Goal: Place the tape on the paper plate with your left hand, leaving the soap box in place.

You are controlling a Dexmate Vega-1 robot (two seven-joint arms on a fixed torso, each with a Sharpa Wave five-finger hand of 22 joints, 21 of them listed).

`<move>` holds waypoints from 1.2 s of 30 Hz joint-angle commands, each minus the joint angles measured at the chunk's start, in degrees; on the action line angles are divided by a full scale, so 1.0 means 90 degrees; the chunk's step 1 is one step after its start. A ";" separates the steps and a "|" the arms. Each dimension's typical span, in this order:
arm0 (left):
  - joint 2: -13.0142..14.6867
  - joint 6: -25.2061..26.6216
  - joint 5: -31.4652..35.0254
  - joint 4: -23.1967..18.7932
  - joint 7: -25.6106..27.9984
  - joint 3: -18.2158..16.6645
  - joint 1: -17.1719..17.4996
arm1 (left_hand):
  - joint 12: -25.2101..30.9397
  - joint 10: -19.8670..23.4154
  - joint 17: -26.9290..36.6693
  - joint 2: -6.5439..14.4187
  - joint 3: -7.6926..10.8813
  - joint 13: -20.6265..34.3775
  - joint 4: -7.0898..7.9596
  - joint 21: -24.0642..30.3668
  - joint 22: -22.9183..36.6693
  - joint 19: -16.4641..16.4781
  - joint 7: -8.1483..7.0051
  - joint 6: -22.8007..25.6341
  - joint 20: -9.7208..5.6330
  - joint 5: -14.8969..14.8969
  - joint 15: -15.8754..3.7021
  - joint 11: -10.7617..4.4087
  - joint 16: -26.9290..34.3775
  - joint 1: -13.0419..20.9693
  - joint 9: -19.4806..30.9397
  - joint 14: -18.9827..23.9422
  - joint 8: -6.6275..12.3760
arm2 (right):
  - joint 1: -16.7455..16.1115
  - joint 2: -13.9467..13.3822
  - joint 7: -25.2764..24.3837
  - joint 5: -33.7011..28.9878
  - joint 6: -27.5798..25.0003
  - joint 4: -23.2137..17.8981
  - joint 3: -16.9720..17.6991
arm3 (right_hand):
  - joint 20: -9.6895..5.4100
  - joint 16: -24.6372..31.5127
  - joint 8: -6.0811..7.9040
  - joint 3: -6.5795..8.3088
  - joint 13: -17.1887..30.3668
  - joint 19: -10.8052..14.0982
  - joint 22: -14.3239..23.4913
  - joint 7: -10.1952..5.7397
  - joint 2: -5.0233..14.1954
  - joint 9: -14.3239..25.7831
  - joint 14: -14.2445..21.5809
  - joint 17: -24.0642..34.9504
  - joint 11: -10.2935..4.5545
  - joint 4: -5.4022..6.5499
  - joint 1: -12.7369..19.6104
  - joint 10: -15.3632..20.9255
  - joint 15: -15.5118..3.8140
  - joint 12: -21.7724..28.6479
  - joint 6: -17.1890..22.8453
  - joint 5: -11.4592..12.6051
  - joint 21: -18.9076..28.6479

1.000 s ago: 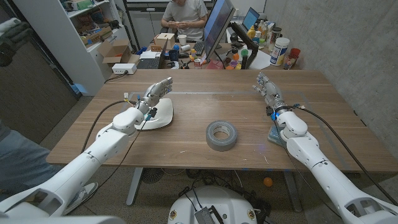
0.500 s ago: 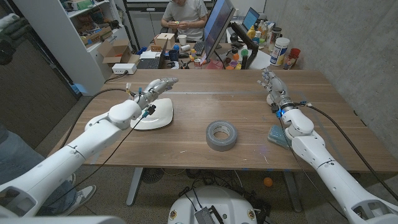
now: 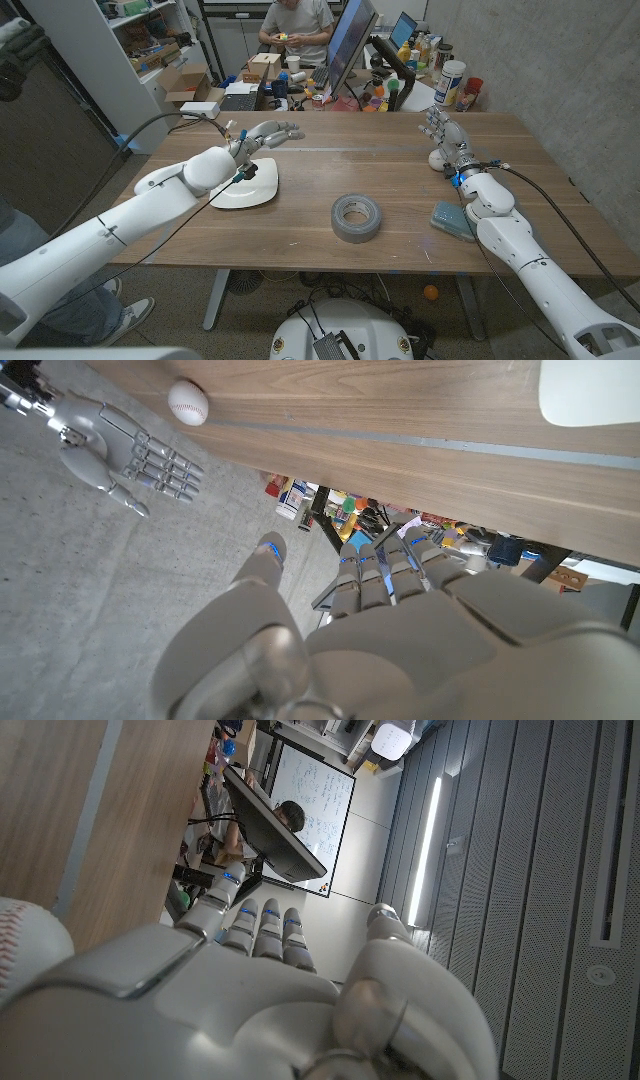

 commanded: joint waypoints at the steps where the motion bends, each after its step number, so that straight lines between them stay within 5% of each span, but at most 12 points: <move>1: 0.0073 0.0677 0.1364 -0.0614 -0.0769 0.0594 -0.0569 | -0.0008 -0.0030 0.0014 -0.0019 0.0023 0.0025 -0.0039 -0.0008 0.0020 -0.0057 -0.0068 0.0044 0.0057 0.0004 -0.0031 -0.0003 0.0001 0.0108 0.0022 0.0009 0.0046 | 0.0168 0.0010 0.0194 0.0089 0.0008 0.0145 0.0038 | 0.0014 0.0052 0.0001 -0.0003 0.0020 0.0022 0.0037 -0.0026 0.0027 0.0034 0.0046 0.0011 -0.0008 -0.0032 0.0055 0.0054 -0.0009 0.0004 0.0057 0.0031 0.0028; 14: -0.0022 0.0034 0.2669 -0.0752 -0.2231 0.1333 -0.1206 | 0.0024 0.0033 0.0013 -0.0053 0.0037 0.0031 -0.0048 0.0004 0.0024 -0.0089 -0.0136 0.0103 0.0116 -0.0018 -0.0069 -0.0102 0.0013 0.0224 0.0028 0.0032 0.0055 | 0.0312 0.0037 0.0217 0.0059 -0.0035 0.0294 0.0051 | 0.0024 0.0050 -0.0005 -0.0016 0.0021 0.0010 0.0038 -0.0043 0.0026 0.0035 0.0055 0.0013 -0.0010 -0.0038 0.0045 0.0060 -0.0011 -0.0004 0.0055 0.0028 0.0022; 27: 0.0607 -0.0028 0.3114 -0.1452 -0.3057 0.0839 -0.0763 | 0.0045 0.0080 0.0013 -0.0067 0.0054 0.0036 -0.0050 0.0022 0.0027 -0.0083 -0.0169 0.0122 0.0131 -0.0034 -0.0096 -0.0144 0.0035 0.0323 0.0032 0.0096 0.0051 | 0.0307 0.0031 0.0013 -0.0061 -0.0230 0.0132 0.0023 | 0.0037 0.0045 -0.0014 -0.0028 0.0022 -0.0011 0.0039 -0.0065 0.0027 0.0036 0.0058 0.0015 -0.0017 -0.0047 0.0037 0.0084 0.0002 -0.0005 0.0046 0.0027 0.0015; 36: 0.0879 -0.0471 0.3291 -0.1498 -0.3484 0.0571 -0.0655 | 0.0047 0.0083 0.0013 -0.0080 0.0059 0.0039 -0.0048 0.0031 0.0028 -0.0078 -0.0175 0.0126 0.0134 -0.0044 -0.0098 -0.0170 0.0037 0.0374 0.0034 0.0114 0.0046 | 0.0408 0.0155 -0.0298 -0.0240 -0.0318 -0.0046 -0.0121 | 0.0038 0.0045 -0.0018 -0.0038 0.0023 -0.0019 0.0039 -0.0074 0.0024 0.0036 0.0069 0.0016 -0.0022 -0.0052 0.0031 0.0087 -0.0001 -0.0011 0.0041 0.0025 0.0013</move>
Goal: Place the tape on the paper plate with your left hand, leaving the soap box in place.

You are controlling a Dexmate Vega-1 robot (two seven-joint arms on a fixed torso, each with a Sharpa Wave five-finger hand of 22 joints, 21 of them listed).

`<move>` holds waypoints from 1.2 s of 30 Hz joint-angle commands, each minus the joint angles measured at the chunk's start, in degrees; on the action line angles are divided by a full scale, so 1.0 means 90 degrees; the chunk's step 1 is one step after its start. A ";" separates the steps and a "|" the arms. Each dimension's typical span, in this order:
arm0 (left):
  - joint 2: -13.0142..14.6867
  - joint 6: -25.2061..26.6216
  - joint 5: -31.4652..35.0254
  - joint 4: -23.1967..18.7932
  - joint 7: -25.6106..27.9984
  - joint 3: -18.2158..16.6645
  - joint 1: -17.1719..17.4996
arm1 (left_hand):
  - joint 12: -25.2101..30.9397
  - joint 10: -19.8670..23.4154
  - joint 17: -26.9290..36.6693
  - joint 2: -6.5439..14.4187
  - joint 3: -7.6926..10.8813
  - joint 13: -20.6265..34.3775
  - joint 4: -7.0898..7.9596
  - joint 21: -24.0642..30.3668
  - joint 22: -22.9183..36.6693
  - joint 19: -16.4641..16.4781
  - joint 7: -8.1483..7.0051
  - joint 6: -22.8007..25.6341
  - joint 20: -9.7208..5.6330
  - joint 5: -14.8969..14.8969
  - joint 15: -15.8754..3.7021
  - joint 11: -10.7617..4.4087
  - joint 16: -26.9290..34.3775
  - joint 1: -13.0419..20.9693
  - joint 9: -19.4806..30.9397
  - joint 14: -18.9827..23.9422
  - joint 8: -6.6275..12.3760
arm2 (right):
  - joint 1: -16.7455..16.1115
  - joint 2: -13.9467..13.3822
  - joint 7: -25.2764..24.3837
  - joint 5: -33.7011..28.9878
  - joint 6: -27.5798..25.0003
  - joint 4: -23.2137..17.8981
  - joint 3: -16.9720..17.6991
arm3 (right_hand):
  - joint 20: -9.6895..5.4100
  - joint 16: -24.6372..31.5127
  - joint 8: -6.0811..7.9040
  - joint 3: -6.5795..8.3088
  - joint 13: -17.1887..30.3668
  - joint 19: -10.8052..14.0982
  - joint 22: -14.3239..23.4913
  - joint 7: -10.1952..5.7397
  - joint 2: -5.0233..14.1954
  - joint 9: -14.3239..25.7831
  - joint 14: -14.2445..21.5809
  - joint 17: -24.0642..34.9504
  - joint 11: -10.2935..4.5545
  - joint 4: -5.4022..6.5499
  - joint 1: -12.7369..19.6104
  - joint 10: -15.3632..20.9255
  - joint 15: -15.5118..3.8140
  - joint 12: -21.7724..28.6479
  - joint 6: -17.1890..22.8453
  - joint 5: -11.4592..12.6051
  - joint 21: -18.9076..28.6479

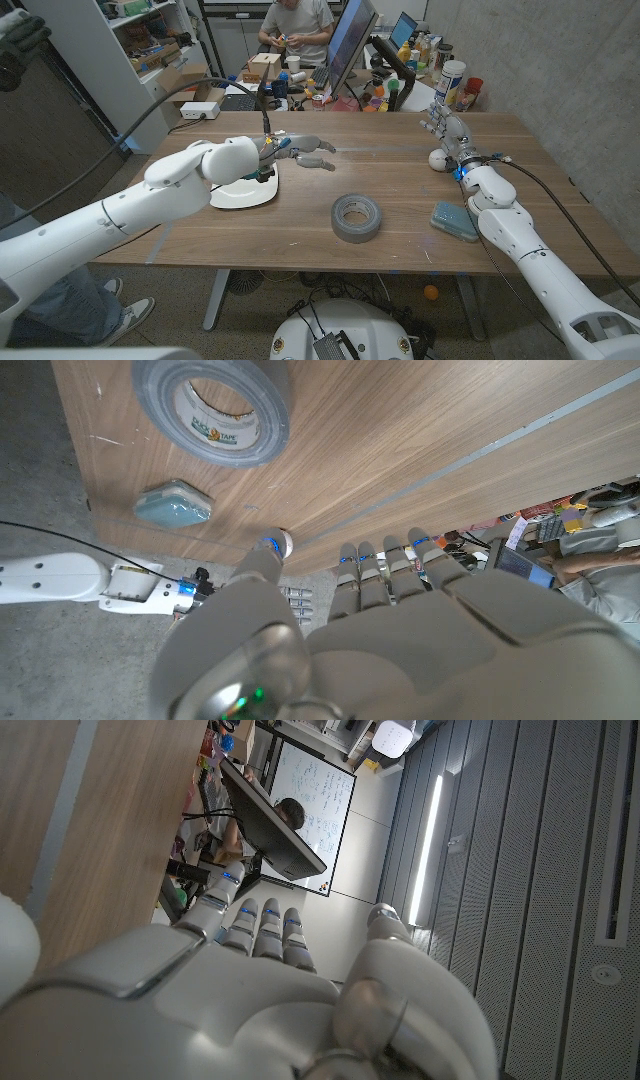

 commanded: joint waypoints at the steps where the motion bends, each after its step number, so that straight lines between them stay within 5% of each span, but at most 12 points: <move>1: 0.0334 -0.0524 0.0461 -0.0173 -0.0776 -0.0295 0.0150 | 0.0048 0.0015 0.0012 -0.0006 0.0033 0.0009 -0.0023 0.0031 0.0028 0.0013 -0.0063 0.0011 0.0042 -0.0001 -0.0029 -0.0028 0.0037 0.0067 0.0036 0.0044 0.0020 | 0.0111 0.0129 -0.0328 -0.0203 -0.0132 -0.0244 -0.0180 | 0.0016 0.0045 -0.0017 -0.0013 0.0023 0.0008 0.0009 -0.0048 0.0024 0.0037 0.0035 0.0015 0.0016 -0.0027 0.0030 0.0060 0.0034 -0.0009 0.0021 0.0025 0.0014; 22: -0.0443 -0.2260 0.2977 0.0003 -0.2147 0.0514 -0.0563 | 0.0019 -0.0078 0.0015 -0.0096 0.0064 0.0022 -0.0070 0.0028 0.0029 -0.0028 -0.0154 -0.0121 0.0058 -0.0033 0.0002 -0.0090 0.0011 0.0302 0.0042 -0.0007 -0.0020 | 0.0036 0.0146 -0.0443 -0.0171 -0.0134 -0.0376 -0.0221 | 0.0025 0.0044 -0.0019 -0.0033 0.0025 -0.0007 0.0010 -0.0078 0.0024 0.0038 0.0057 0.0017 0.0012 -0.0039 0.0016 0.0070 0.0033 -0.0020 0.0028 0.0025 0.0012; 36: -0.0967 -0.2654 0.3727 -0.0077 -0.3336 0.0515 -0.0640 | -0.0100 -0.0761 0.0033 -0.0606 0.0176 0.0069 -0.0103 -0.0031 0.0021 -0.0436 -0.0611 0.0224 0.0142 -0.0033 0.0185 -0.0009 -0.0076 0.1299 0.0114 -0.0670 0.0158 | 0.0180 0.0208 -0.0334 -0.0089 -0.0260 -0.0191 -0.0276 | 0.0052 0.0044 -0.0024 -0.0044 0.0026 -0.0041 0.0010 -0.0082 0.0031 0.0040 0.0072 0.0019 0.0010 -0.0044 0.0007 0.0081 0.0044 -0.0025 0.0022 0.0024 0.0002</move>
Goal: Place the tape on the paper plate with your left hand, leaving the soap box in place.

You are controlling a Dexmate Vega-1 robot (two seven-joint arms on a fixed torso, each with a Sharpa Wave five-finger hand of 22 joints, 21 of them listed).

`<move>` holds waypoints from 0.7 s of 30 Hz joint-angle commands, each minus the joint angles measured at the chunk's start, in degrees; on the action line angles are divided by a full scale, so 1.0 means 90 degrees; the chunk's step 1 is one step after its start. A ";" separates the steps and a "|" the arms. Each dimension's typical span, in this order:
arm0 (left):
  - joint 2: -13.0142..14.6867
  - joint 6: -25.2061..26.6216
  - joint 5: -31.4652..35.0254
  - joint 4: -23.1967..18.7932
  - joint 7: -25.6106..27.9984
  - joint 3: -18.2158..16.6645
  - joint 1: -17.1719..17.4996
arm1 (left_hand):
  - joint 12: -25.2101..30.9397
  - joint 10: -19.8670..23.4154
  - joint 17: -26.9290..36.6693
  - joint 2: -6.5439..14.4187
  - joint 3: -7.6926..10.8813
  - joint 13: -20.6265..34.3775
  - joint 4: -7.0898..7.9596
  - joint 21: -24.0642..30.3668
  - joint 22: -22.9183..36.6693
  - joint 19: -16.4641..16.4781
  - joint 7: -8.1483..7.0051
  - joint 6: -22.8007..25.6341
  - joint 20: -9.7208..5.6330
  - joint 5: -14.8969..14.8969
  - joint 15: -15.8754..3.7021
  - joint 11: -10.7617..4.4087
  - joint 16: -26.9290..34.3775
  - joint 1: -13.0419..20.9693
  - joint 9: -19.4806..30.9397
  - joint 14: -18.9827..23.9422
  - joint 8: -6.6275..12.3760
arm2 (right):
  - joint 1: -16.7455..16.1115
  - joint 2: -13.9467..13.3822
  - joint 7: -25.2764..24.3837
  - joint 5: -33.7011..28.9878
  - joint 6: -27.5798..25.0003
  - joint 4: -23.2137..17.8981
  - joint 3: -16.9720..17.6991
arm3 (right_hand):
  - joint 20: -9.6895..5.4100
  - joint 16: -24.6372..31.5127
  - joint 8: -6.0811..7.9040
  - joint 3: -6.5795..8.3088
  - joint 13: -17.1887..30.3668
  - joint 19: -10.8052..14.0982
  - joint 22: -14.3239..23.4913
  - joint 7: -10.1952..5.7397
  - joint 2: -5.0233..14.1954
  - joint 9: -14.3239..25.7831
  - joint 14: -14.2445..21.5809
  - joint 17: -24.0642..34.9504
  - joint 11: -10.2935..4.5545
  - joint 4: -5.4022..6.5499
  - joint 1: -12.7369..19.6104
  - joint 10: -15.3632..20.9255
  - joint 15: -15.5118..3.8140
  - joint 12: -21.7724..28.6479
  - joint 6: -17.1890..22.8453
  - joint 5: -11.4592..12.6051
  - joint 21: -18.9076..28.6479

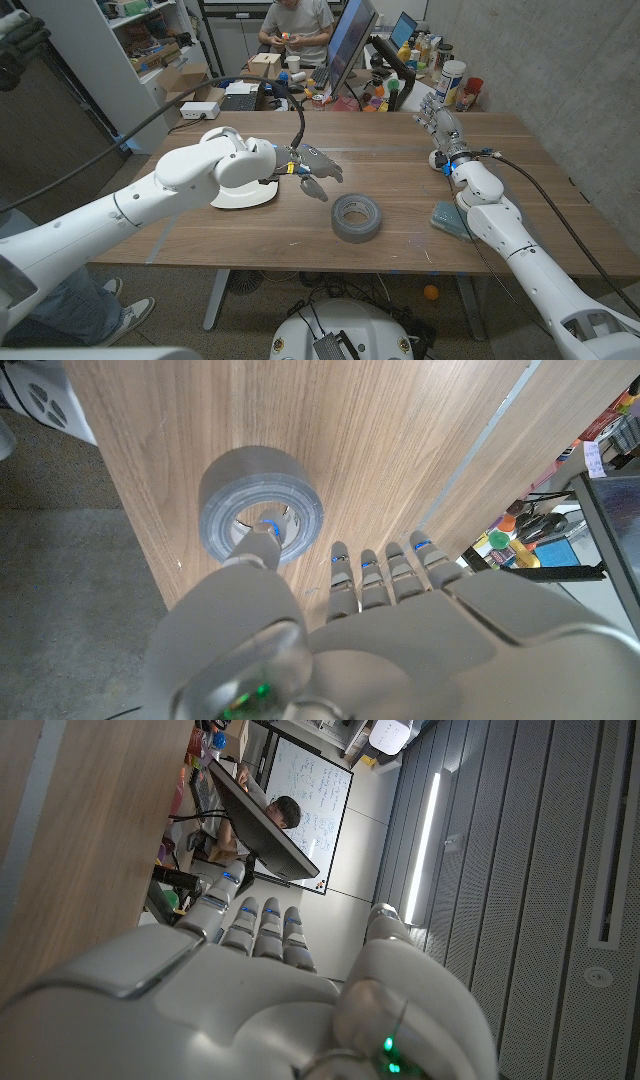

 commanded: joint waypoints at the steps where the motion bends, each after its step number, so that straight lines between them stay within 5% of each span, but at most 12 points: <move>1: -0.0448 -0.0446 0.0854 -0.0051 -0.1146 0.0118 -0.0146 | -0.0049 -0.0275 0.0018 -0.0178 0.0028 0.0044 0.0004 -0.0032 0.0022 -0.0181 -0.0134 -0.0062 0.0108 0.0022 0.0112 0.0108 -0.0028 0.0279 0.0027 -0.0294 -0.0008 | 0.0143 0.0047 0.0097 0.0061 -0.0097 0.0165 -0.0052 | 0.0024 0.0043 -0.0023 -0.0026 0.0027 -0.0015 0.0011 -0.0042 0.0030 0.0007 0.0039 0.0018 -0.0013 -0.0028 0.0009 0.0057 0.0007 -0.0025 0.0025 0.0025 0.0002; 9: -0.0703 -0.0449 0.1241 -0.0030 -0.1587 0.0201 -0.0132 | -0.0084 -0.0800 0.0032 -0.0531 -0.0126 0.0065 0.0122 -0.0040 0.0037 -0.0497 -0.0073 -0.0469 0.0460 0.0030 0.0432 0.0276 -0.0029 0.0354 0.0042 -0.0761 -0.0148 | 0.0282 0.0098 0.0163 0.0080 -0.0151 0.0290 -0.0069 | 0.0049 0.0036 -0.0025 -0.0035 0.0028 -0.0052 0.0012 -0.0049 0.0028 0.0008 0.0031 0.0019 -0.0017 -0.0033 0.0002 0.0056 0.0012 -0.0030 0.0023 0.0024 -0.0008; 21: -0.0817 -0.0599 0.1737 0.0187 -0.0360 0.0102 0.0353 | 0.0063 -0.0643 0.0038 -0.0428 -0.0141 0.0075 0.0195 0.0058 0.0047 -0.0369 0.0008 -0.0636 0.0504 0.0037 0.0394 0.0257 0.0082 0.0369 0.0044 -0.0633 -0.0184 | 0.0285 0.0115 0.0189 0.0083 -0.0122 0.0321 -0.0026 | 0.0048 0.0028 -0.0024 -0.0046 0.0029 -0.0069 0.0012 -0.0062 0.0022 0.0009 0.0026 0.0017 -0.0014 -0.0044 -0.0001 0.0080 0.0019 -0.0027 0.0028 0.0024 -0.0007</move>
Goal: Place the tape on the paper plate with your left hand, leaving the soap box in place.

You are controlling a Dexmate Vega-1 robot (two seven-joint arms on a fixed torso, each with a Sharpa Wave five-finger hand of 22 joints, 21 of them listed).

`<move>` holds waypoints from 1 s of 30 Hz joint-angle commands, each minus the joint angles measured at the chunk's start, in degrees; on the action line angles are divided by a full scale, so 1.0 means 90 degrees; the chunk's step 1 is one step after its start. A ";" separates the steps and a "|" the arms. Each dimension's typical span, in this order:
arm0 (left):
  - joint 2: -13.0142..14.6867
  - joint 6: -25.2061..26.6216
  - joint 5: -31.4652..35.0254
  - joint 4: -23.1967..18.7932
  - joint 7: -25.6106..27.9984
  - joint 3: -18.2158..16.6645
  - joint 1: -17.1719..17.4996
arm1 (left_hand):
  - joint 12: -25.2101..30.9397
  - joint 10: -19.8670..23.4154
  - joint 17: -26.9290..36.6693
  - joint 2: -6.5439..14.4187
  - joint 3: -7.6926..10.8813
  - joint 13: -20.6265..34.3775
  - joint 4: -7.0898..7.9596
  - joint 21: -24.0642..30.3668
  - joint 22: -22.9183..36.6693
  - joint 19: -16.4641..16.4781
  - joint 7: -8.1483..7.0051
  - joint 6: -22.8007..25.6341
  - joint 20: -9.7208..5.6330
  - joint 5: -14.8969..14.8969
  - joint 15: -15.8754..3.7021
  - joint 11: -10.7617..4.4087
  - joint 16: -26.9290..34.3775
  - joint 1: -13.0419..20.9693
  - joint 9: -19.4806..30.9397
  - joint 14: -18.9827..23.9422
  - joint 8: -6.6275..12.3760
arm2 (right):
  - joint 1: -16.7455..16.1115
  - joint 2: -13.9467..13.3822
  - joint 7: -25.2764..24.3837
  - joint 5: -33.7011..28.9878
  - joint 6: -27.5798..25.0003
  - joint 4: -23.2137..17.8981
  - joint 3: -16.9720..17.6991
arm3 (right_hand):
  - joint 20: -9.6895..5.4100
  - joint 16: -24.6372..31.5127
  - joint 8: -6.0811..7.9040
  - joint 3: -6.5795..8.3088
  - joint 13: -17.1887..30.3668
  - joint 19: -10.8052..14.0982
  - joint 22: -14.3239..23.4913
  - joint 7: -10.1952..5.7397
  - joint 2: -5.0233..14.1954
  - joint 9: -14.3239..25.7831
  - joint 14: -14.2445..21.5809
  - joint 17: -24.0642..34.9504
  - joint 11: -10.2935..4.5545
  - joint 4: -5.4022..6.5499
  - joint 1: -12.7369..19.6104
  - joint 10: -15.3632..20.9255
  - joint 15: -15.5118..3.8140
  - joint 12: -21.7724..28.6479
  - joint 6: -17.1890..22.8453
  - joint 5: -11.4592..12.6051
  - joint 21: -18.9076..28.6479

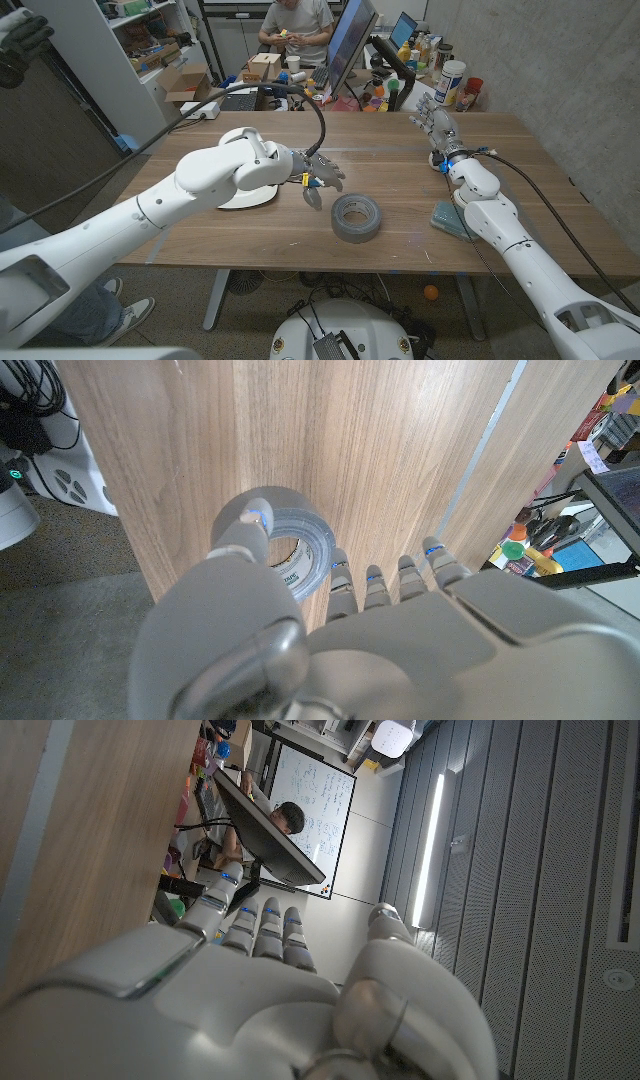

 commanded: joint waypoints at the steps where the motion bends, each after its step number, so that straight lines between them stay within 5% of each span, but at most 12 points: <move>1: -0.0190 -0.0224 0.0491 0.0208 0.0799 -0.0024 0.0312 | 0.0110 0.0154 0.0009 0.0055 0.0004 0.0017 0.0050 0.0078 0.0015 0.0106 0.0023 -0.0086 -0.0012 0.0037 -0.0077 -0.0036 0.0082 0.0039 0.0014 0.0132 -0.0035 | 0.0029 0.0020 0.0040 0.0014 0.0008 0.0051 0.0035 | 0.0010 0.0028 -0.0024 -0.0003 0.0029 -0.0031 0.0013 -0.0063 0.0020 0.0010 0.0030 0.0017 0.0006 -0.0002 0.0000 0.0056 0.0021 -0.0028 0.0029 0.0024 -0.0007; 20: -0.0787 -0.0751 0.0420 0.0564 -0.0033 0.0505 -0.0266 | 0.0104 0.0060 0.0009 0.0095 -0.0028 0.0021 0.0072 0.0040 0.0015 -0.0022 -0.0084 -0.0121 -0.0039 0.0031 -0.0102 -0.0066 0.0037 0.0051 0.0003 -0.0005 -0.0024 | 0.0080 0.0044 0.0054 0.0069 -0.0137 0.0075 0.0060 | 0.0021 0.0015 -0.0028 -0.0017 0.0031 -0.0053 0.0013 -0.0101 0.0003 0.0011 0.0020 0.0012 0.0011 -0.0025 0.0005 0.0066 0.0019 -0.0032 0.0021 0.0027 -0.0006; 30: -0.1123 -0.0618 0.0671 0.0500 -0.0810 0.0741 -0.0496 | 0.0010 -0.0372 0.0017 -0.0033 -0.0177 0.0026 0.0117 0.0009 0.0019 -0.0242 -0.0017 -0.0449 0.0091 0.0029 0.0104 0.0191 -0.0004 -0.0110 -0.0006 -0.0333 -0.0094 | 0.0118 0.0108 0.0038 0.0122 -0.0297 0.0076 0.0050 | 0.0056 -0.0014 -0.0041 -0.0036 0.0032 -0.0126 0.0014 -0.0108 0.0000 0.0012 -0.0050 0.0017 0.0005 -0.0019 -0.0023 0.0024 0.0057 -0.0053 -0.0013 0.0026 -0.0025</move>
